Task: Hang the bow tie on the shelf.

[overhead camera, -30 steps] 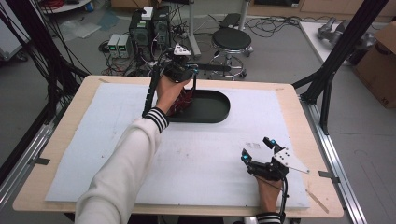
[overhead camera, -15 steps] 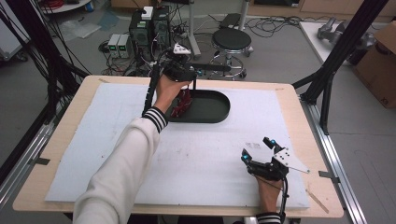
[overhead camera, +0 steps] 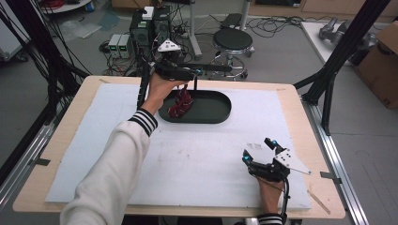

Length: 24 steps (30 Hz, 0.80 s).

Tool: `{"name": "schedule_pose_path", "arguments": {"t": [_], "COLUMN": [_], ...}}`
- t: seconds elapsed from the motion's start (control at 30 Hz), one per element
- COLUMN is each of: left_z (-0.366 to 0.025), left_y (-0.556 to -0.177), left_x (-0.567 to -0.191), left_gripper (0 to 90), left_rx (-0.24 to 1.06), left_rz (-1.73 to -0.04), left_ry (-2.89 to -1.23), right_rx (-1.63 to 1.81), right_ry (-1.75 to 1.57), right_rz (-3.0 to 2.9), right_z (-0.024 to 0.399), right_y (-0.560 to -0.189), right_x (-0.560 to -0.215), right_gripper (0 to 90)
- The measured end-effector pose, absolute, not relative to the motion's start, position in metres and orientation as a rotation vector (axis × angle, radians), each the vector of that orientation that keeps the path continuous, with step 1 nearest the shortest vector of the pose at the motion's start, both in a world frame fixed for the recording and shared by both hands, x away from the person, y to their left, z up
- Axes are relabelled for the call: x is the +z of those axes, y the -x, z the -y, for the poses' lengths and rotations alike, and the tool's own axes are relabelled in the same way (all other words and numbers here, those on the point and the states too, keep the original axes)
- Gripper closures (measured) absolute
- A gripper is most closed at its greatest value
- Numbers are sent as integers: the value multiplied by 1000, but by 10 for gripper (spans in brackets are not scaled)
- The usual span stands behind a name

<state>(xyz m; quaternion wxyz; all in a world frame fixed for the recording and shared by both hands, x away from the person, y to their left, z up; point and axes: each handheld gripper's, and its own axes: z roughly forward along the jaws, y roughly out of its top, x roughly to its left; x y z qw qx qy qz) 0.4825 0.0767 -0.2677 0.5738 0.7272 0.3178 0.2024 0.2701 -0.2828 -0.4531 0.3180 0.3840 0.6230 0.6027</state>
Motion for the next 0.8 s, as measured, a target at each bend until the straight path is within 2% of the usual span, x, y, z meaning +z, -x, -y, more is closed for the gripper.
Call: {"name": "schedule_pose_path", "arguments": {"t": [0.2, 0.4, 0.57, 0.67, 0.7, 0.8], "left_z": [-104, -149, -207, -225, -249, -270], "left_y": [-452, -407, -360, -350, -341, -335], "left_x": [-270, -280, -302, -311, -325, -338], "left_gripper": [124, 124, 126, 128, 128, 128], "left_rx": [488, 566, 632, 666, 721, 712], "left_rz": [-684, -627, -583, -567, -560, -602], "left_ry": [-1682, -1640, -1593, -1592, -1593, -1565], "right_rx": [1586, 1576, 1569, 1569, 1570, 1568], "right_ry": [-1012, -1002, -984, -990, -990, -990], "right_rz": [-1642, -1642, -1638, -1636, -1635, -1633], "right_z": [282, 281, 281, 281, 281, 281], "right_y": [-269, -269, -268, -268, -268, -268], "right_x": [-453, -453, -453, -453, -453, -453], "right_gripper": [32, 32, 32, 32, 32, 32]}}
